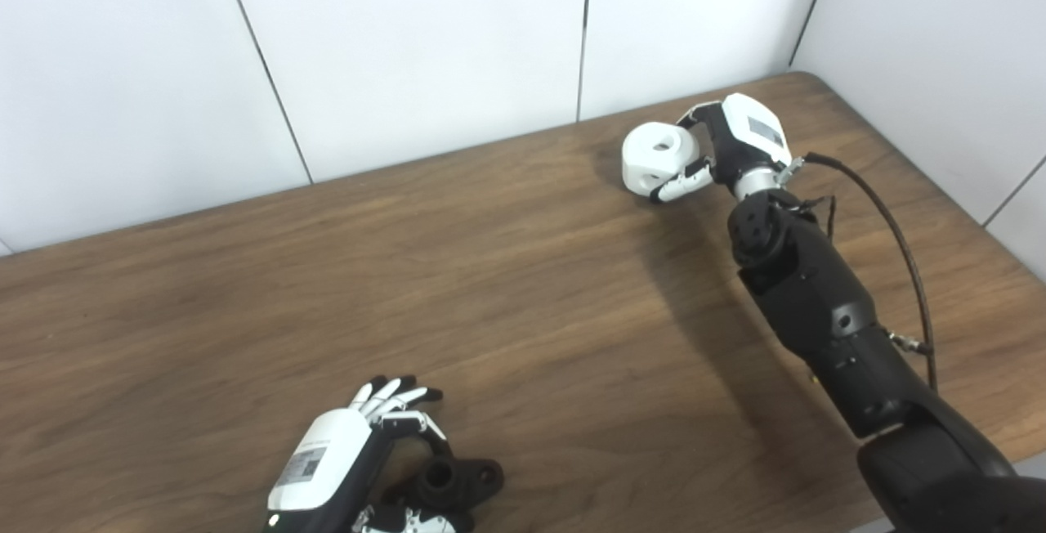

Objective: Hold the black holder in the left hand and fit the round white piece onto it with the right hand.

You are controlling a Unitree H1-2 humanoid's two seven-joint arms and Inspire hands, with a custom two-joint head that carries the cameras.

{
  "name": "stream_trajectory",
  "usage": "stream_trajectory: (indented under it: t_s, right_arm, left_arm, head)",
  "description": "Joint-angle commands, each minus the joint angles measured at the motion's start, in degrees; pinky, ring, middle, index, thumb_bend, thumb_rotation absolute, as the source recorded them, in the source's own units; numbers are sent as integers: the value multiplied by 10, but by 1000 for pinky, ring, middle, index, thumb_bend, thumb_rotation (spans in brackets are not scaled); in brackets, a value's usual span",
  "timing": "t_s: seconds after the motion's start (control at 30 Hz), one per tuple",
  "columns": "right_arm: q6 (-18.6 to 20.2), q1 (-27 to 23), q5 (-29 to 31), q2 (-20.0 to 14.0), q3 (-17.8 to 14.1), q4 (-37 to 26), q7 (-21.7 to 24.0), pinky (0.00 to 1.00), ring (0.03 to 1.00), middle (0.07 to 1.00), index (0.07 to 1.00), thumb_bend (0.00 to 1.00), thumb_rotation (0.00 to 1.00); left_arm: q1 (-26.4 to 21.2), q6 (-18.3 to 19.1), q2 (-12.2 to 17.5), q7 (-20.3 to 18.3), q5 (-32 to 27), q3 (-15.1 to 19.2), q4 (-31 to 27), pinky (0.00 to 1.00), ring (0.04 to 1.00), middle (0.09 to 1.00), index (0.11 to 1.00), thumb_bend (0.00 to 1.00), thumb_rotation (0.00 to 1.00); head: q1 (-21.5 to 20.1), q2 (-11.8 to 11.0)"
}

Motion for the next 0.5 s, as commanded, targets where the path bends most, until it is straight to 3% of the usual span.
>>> stream_trajectory:
  t_s: [0.0, 0.23, 0.47]
  right_arm:
    - [-14, -17, 1, -11, -5, -20, -16, 1000, 884, 805, 486, 519, 137]
    - [-17, 1, 7, -16, -5, -59, -5, 1000, 879, 802, 487, 520, 139]
    - [-5, 50, 17, -17, -10, -191, 41, 1000, 878, 799, 486, 521, 140]
  left_arm:
    - [17, 14, 5, -41, -2, -15, 10, 978, 936, 853, 487, 514, 48]
    - [13, 21, 0, -47, 8, -20, 8, 980, 939, 854, 487, 513, 49]
    - [11, 20, -6, -47, 17, -25, 12, 978, 938, 855, 487, 513, 49]
  head:
    - [1, 0]
    - [17, 3]
    - [42, 7]
